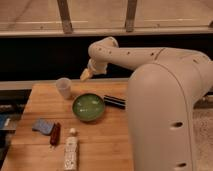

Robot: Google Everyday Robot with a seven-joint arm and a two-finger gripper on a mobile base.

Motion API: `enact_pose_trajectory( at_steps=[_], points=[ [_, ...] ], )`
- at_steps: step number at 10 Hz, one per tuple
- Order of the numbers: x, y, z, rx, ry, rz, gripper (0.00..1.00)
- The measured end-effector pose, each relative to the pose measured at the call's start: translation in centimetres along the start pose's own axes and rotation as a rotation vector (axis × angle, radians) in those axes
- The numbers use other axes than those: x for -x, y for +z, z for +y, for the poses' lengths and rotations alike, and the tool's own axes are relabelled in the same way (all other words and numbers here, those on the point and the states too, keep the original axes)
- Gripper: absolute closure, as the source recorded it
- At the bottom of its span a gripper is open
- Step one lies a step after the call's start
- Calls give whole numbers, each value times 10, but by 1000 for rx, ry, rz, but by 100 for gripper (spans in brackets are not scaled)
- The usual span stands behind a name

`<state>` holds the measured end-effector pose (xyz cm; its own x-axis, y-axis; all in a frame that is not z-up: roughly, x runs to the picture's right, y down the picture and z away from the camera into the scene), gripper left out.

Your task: Pick up the ceramic cup

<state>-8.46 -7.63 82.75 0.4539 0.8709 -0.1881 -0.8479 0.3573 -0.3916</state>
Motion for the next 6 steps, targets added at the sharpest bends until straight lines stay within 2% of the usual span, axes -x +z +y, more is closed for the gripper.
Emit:
enact_pose_trajectory(
  at_steps=[1, 2, 6],
  points=[
    [12, 9, 24, 47, -37, -4, 20],
    [17, 12, 39, 69, -63, -4, 20],
    [19, 13, 43, 78, -69, -3, 20]
  ],
)
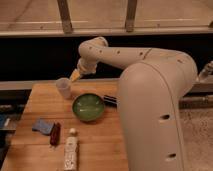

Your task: Pick up the ceramic cup

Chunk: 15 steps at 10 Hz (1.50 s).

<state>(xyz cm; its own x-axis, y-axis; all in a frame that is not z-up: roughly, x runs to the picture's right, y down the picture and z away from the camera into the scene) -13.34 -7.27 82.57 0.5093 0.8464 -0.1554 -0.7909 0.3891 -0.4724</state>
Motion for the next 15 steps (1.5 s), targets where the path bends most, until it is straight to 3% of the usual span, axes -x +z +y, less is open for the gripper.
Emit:
enact_pose_trajectory(
  at_steps=[3, 6, 8, 12, 13, 15],
  points=[
    [-2, 4, -4, -11, -6, 24, 20],
    [20, 34, 14, -8, -70, 74, 20],
    [35, 58, 26, 22, -105, 98, 20],
    [33, 97, 24, 87, -96, 132, 20],
    [26, 114, 21, 133, -68, 129, 20],
    [27, 122, 24, 156, -64, 115, 20]
  ],
)
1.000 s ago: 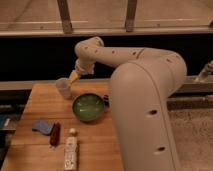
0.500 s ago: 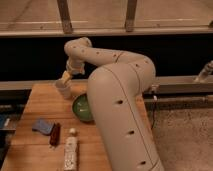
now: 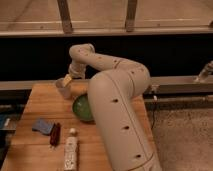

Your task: Pick up the ceramic cup

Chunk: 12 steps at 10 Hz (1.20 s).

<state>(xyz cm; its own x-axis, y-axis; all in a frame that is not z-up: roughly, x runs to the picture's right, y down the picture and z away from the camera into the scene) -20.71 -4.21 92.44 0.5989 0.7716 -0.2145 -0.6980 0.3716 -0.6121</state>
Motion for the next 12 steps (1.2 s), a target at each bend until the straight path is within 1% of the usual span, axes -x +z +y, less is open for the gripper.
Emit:
enact_pose_trajectory(
  at_steps=[4, 6, 7, 9, 12],
  points=[
    [10, 11, 7, 30, -15, -29, 20],
    [13, 16, 9, 40, -22, -34, 20],
    [13, 18, 11, 44, -27, -33, 22],
    [12, 23, 21, 47, -100, -17, 40],
    [9, 21, 27, 47, -141, -17, 69]
  ],
)
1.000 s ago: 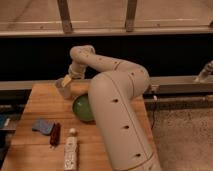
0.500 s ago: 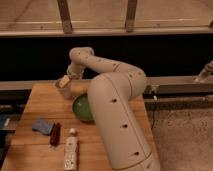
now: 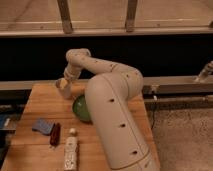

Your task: Pick up the ceramic cup

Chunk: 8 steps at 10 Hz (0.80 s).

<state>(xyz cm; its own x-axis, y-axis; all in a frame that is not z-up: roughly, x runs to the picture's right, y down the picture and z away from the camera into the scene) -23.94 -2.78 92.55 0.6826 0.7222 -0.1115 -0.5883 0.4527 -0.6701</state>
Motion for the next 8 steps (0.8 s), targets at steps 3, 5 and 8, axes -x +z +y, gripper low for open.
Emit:
enact_pose_trajectory(
  at_steps=[3, 5, 8],
  points=[
    [2, -3, 9, 5, -29, -8, 96],
    [4, -9, 12, 27, -36, -22, 100],
    [11, -27, 17, 56, -40, -69, 100]
  ],
)
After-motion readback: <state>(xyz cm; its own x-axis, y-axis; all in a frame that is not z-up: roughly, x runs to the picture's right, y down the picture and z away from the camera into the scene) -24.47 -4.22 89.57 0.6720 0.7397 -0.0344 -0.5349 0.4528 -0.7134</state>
